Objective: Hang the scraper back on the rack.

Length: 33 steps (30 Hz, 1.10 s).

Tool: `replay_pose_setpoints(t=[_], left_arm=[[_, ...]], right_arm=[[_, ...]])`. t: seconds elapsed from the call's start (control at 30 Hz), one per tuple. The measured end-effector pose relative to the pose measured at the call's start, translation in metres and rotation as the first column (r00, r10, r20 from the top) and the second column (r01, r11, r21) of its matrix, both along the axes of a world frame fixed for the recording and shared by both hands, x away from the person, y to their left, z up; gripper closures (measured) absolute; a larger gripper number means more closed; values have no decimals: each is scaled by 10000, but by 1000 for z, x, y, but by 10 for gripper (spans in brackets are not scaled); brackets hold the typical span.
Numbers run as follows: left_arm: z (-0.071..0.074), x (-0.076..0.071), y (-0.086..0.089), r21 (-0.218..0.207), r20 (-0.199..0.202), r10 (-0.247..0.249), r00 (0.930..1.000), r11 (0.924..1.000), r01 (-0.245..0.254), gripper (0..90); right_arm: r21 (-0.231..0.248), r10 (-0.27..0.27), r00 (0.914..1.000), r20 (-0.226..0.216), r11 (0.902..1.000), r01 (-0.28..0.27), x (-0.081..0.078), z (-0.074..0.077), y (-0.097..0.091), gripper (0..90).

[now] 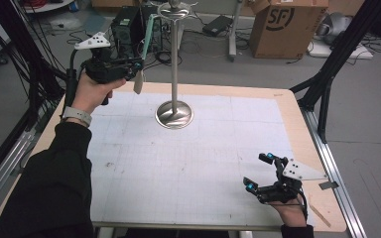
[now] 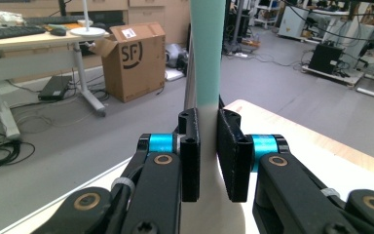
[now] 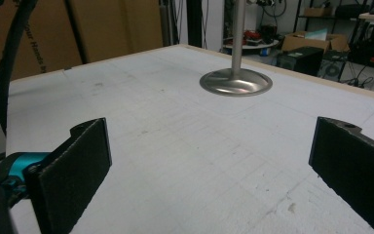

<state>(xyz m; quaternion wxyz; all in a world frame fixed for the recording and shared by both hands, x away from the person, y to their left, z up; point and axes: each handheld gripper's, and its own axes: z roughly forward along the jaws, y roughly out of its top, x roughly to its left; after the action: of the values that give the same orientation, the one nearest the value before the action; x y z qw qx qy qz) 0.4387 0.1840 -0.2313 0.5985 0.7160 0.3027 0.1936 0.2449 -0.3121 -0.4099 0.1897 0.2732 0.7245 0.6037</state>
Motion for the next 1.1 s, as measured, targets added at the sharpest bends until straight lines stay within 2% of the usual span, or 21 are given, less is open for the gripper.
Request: replay_pose_setpoints(t=[0.1, 0.2, 0.33, 0.43, 0.5, 0.53, 0.57, 0.6, 0.63, 0.7, 0.8, 0.87, 1.0, 1.1], left_arm=[[-1, 0, -2, 25, -51, 6, 10000, 10000, -6, 761], [-2, -1, -2, 77, -58, -6, 10000, 10000, 6, 644], [-4, -6, 2, -56, 90, -59, 9999, 10000, 59, 502], [-7, -13, 5, -316, 280, -350, 9990, 9989, 359, 367], [-9, -18, 6, -334, 414, -602, 9973, 9975, 616, 322], [-11, -21, 6, -384, 425, -673, 9968, 9969, 689, 270], [-13, -24, 6, -360, 310, -946, 9950, 9948, 957, 221], [-15, -27, 5, -223, 269, -1120, 9933, 9934, 1126, 207], [-17, -31, 4, -40, 446, -1090, 9930, 9940, 1093, 207], [-21, -39, 3, -39, 551, -1274, 9903, 9918, 1278, 202], [-27, -50, 5, -196, 560, -1483, 9874, 9885, 1496, 78], [-32, -57, 8, -135, 548, -1528, 9867, 9880, 1537, 17], [-49, -76, 15, -154, 1025, -1497, 9834, 9883, 1520, 17], [-66, -90, 22, -434, 1285, -1331, 9827, 9893, 1396, 16]], right_arm=[[31, -18, 10000, -39, 10000, 18, 0, 0, 0, 3], [10, -12, 10000, -27, 10000, 12, 0, 0, 0, 3], [-7, 41, 10000, -25, 10000, -41, 0, 0, 1, 3], [35, 20, 10000, -19, 10000, -20, 0, 0, 0, 3], [58, 17, 10000, 4, 10000, -17, 0, 1, 0, 2], [73, 24, 10000, -5, 10000, -24, 0, 1, 0, 2], [103, 20, 10000, -50, 9999, -20, 0, 1, 1, 2], [71, 49, 10000, 29, 10000, -49, 1, 1, 1, 2], [65, 74, 10000, -18, 10000, -74, 1, 1, 2, 2], [81, 104, 9999, 6, 9999, -104, 2, 1, 4, 3], [87, 132, 9999, 29, 9999, -132, 3, 2, 4, 3], [112, 129, 9999, -17, 9999, -129, 3, 2, 5, 3], [157, 36, 10000, 45, 9999, -37, 3, 2, 4, 3], [242, -15, 9999, 102, 9997, 12, 4, 2, 3, 2]])
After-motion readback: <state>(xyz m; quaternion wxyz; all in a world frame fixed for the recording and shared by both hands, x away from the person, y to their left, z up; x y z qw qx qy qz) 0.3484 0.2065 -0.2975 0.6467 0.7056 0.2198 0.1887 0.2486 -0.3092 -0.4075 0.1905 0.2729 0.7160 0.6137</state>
